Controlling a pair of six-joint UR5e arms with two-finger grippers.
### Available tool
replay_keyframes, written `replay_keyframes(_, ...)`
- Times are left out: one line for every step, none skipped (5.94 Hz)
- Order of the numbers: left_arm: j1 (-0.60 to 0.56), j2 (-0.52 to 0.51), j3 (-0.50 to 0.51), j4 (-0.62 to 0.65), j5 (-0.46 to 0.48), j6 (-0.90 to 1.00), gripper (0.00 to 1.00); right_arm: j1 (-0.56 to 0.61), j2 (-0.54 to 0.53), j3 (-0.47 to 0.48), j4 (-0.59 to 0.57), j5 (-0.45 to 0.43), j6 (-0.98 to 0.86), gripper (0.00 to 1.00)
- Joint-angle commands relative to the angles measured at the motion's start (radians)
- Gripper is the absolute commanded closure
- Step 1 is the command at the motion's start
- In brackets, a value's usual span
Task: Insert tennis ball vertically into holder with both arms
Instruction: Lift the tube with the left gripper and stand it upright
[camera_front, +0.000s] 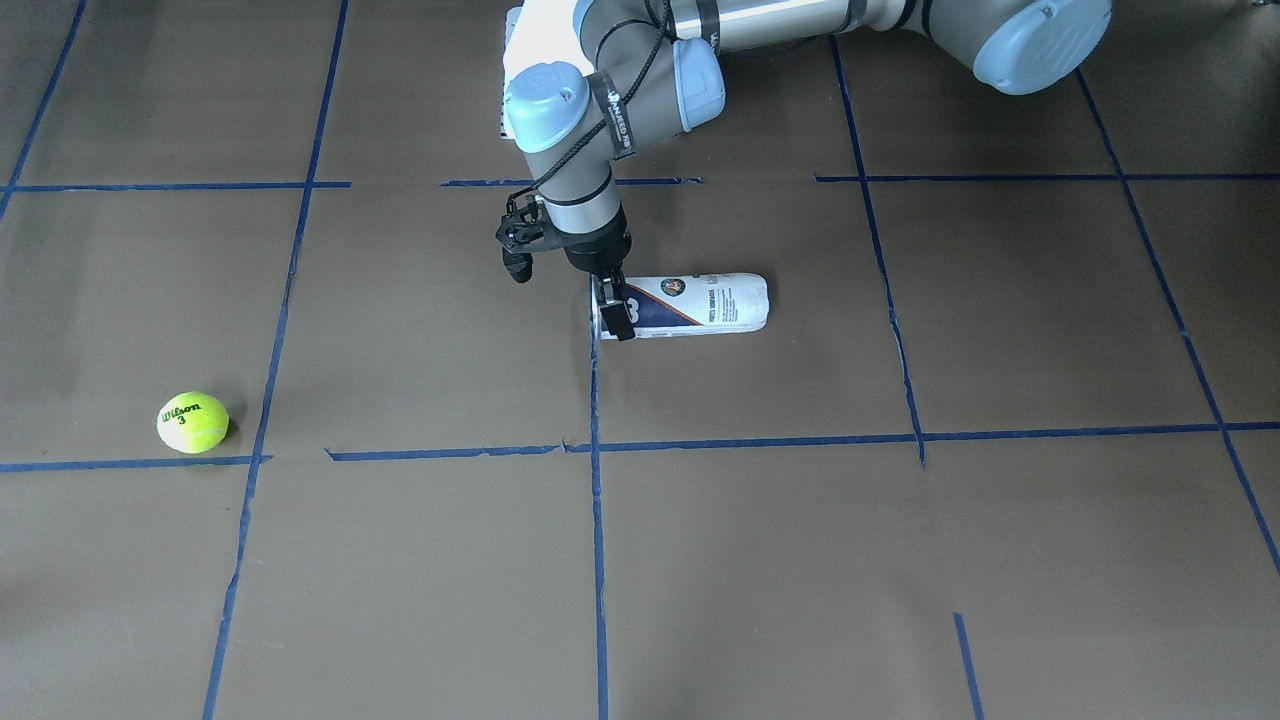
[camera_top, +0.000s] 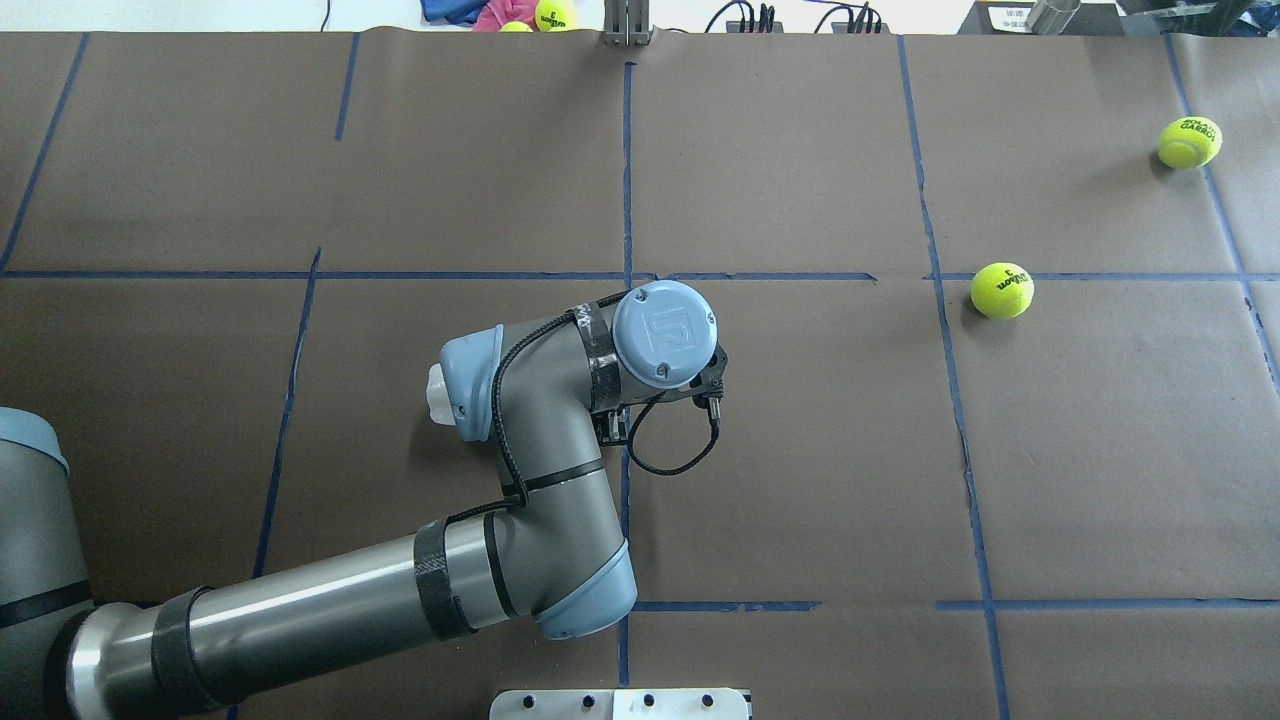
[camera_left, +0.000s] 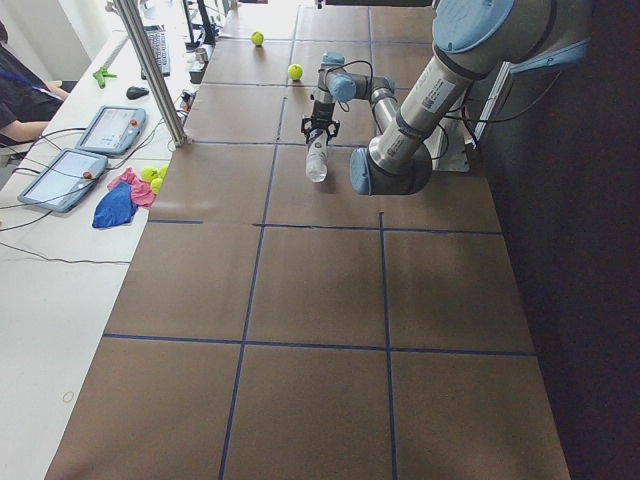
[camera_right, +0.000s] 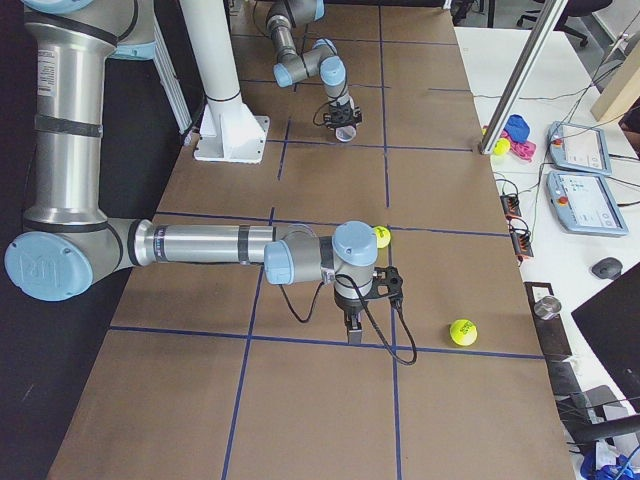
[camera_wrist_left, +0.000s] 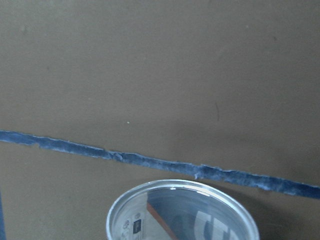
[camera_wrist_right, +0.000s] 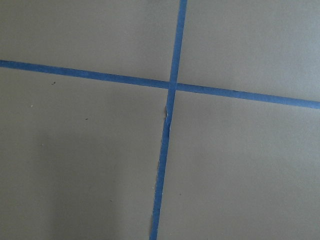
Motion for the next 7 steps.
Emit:
replay_keyframes(-0.066,-0.01,-0.142,-0.017,-0.039,-0.024,0.21,0.0,0.0,0.0,0.0,0.0,0.0,0.0)
replay_keyframes(-0.107,-0.008,-0.179,-0.12,-0.138,-0.119,0.21,0.0,0.0,0.0,0.0,0.0,0.0,0.0)
replay_keyframes(-0.138,-0.008,-0.199,-0.23,-0.197,-0.197,0.2,0.0,0.0,0.0,0.0,0.0,-0.001,0.0)
replay_keyframes(-0.167,-0.002,-0.201,-0.394,-0.223,-0.293,0.2,0.0,0.0,-0.003,0.0,0.0,-0.002,0.0)
replay_keyframes(-0.175,0.006,-0.199,-0.535,-0.23,-0.36,0.2,0.0,0.0,-0.002,0.0,0.0,0.0,0.0)
replay_keyframes(-0.177,0.072,-0.198,-0.713,-0.231,-0.409,0.2,0.0,0.0,-0.002,0.0,0.0,0.0,0.0)
replay_keyframes(-0.177,0.176,-0.196,-0.964,-0.23,-0.464,0.2,0.0,0.0,0.002,0.0,0.0,0.0,0.0)
